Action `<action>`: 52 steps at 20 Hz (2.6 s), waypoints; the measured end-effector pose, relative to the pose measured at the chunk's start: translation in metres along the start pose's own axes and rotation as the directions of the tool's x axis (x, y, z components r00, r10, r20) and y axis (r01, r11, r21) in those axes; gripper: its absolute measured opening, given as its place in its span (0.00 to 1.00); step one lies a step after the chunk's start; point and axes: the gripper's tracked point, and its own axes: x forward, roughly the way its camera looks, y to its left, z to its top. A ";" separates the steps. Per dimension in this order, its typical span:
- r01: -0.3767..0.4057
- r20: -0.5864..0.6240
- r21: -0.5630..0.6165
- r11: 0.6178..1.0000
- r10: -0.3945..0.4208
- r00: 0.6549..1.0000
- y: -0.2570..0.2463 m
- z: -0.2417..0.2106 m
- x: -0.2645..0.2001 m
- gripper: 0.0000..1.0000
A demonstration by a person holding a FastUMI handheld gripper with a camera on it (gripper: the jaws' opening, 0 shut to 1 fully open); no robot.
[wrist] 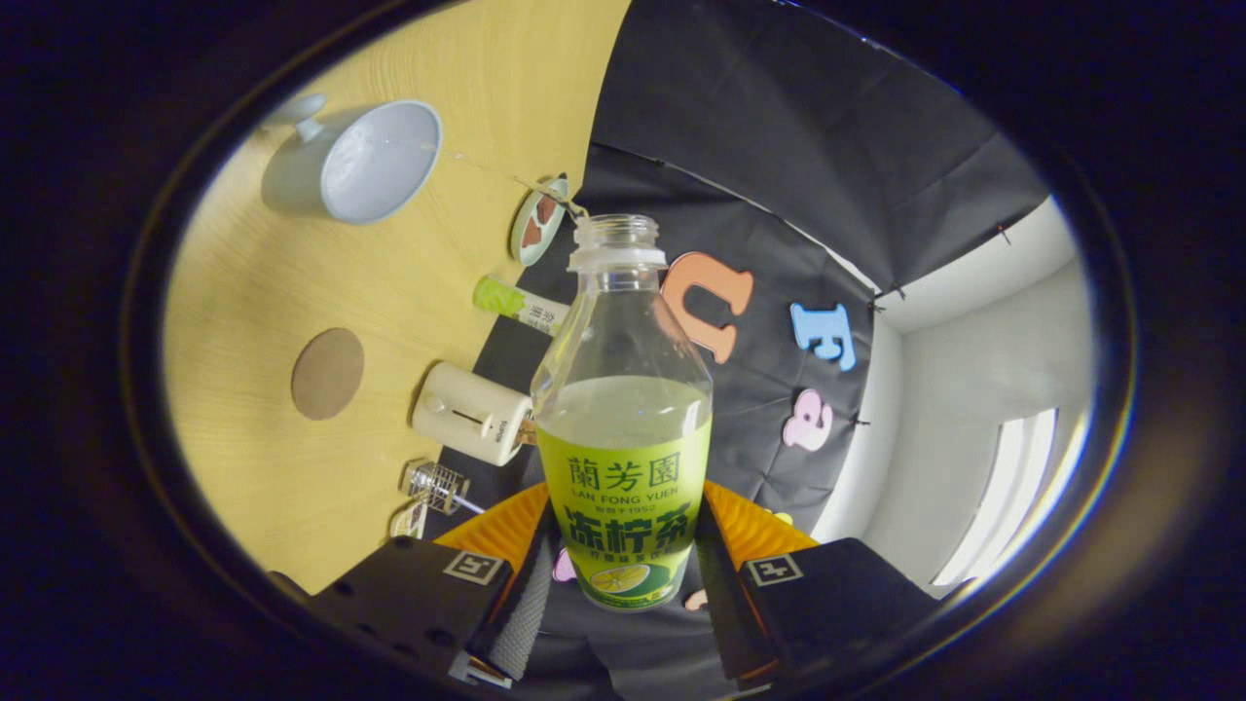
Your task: Take the bottle from table, then pour the juice into the cup, finally place the bottle on the coaster
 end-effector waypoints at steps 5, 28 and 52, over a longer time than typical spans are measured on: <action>0.020 0.000 -0.020 1.000 -0.020 1.000 -0.014 -0.002 0.003 0.76; 0.033 0.001 -0.098 0.995 -0.033 0.999 -0.023 0.004 0.010 0.76; 0.098 0.024 -0.170 0.980 -0.096 0.995 -0.066 0.009 0.009 0.75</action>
